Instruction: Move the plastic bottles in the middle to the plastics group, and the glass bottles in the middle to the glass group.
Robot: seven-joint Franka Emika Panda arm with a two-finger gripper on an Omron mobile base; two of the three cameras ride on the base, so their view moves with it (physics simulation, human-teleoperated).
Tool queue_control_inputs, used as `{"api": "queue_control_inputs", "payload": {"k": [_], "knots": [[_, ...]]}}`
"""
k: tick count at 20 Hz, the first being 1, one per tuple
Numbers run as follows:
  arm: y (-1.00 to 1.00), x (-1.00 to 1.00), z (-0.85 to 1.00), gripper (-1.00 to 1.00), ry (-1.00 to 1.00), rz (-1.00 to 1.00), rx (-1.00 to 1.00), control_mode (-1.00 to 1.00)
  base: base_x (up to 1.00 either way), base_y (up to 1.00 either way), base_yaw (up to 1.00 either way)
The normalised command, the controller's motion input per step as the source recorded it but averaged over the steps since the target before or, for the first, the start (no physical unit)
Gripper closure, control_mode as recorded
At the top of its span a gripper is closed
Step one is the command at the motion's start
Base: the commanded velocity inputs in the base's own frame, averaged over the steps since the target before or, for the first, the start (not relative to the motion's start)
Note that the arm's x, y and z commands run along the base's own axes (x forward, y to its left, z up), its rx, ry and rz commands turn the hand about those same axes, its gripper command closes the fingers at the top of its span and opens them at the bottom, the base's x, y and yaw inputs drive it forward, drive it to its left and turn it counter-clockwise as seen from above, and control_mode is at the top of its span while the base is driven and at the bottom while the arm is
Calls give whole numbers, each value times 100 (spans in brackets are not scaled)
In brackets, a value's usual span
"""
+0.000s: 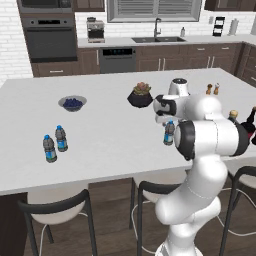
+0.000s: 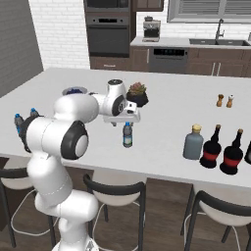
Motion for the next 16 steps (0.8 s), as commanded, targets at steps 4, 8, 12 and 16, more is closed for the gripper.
{"api": "queue_control_inputs", "payload": {"k": [4,8,12,16], "knots": [[-19,1,-4,-100,1,-2,2,-100,0,0,0],[-10,16,0,-100,0,0,0,-100,0,0,0],[1,7,-9,-100,0,0,0,-100,0,0,0],[4,6,-29,-100,0,0,0,-100,0,0,0]]}}
